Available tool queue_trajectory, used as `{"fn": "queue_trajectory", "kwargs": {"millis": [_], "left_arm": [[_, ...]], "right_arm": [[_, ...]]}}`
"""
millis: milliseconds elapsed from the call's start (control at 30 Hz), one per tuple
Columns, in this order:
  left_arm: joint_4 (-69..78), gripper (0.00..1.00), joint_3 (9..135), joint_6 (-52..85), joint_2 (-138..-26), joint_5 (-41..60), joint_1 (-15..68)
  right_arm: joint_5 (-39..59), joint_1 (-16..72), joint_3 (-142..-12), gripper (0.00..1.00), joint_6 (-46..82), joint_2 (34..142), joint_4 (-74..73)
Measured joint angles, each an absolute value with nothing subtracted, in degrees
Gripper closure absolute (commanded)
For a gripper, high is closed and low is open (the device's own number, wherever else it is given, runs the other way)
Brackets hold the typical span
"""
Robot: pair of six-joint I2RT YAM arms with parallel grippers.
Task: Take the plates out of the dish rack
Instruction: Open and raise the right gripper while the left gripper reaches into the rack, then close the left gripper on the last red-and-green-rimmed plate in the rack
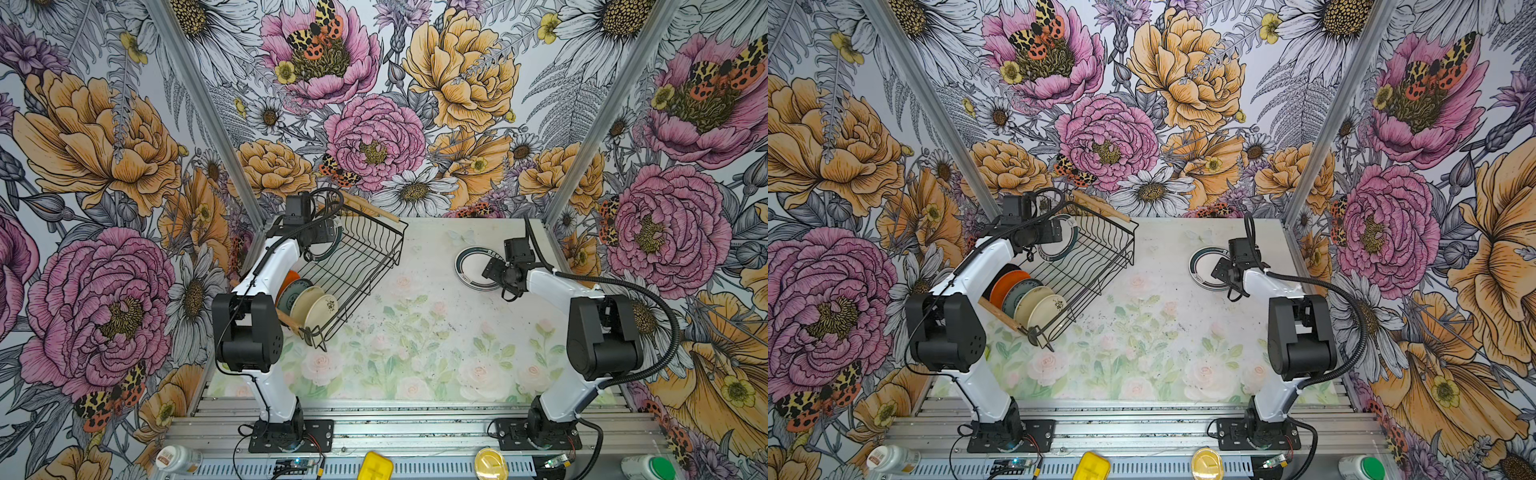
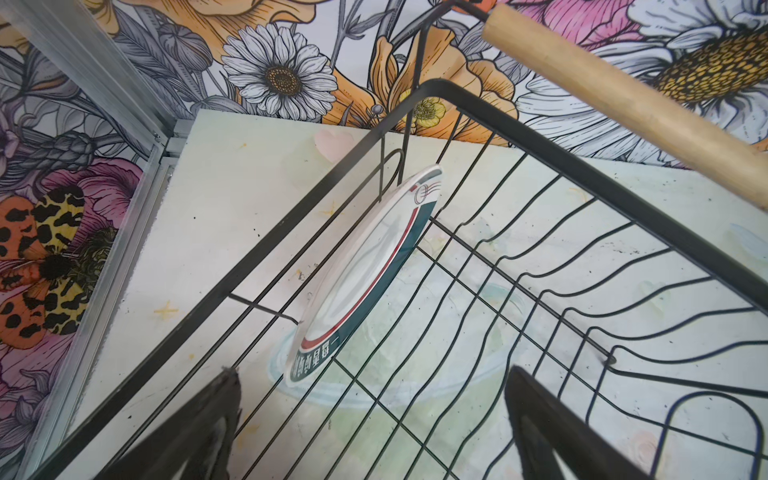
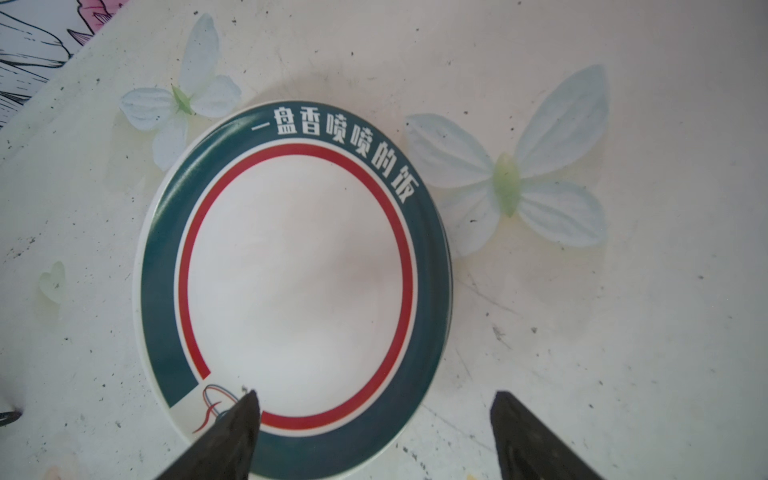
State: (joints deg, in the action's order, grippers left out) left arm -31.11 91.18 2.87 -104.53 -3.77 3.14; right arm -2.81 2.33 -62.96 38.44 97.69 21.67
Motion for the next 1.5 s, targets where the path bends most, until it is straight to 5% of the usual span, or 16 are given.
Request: {"fn": "queue_trajectory", "kwargs": {"millis": [900,1033,1167,1500], "left_arm": [[-35.18,0.10,102.96,-4.95,-120.11,-5.98,2.22],[-35.40,0.16,103.39,-5.15,-121.25,-6.61,2.22],[-35.62,0.33,104.66,-6.04,-122.06,-7.11,2.09],[-35.57,0.49,105.86,-6.79,-122.72,-8.16,1.96]], "right_arm": [[-1.19,-0.47,-60.14,0.10,38.46,93.41,21.67],[-0.78,-0.75,-60.14,0.11,38.44,93.41,21.67],[-0.58,-0.84,-60.14,0.12,38.41,93.41,21.67],[-0.34,-1.21,-60.14,0.13,37.78,93.41,21.67]]}}
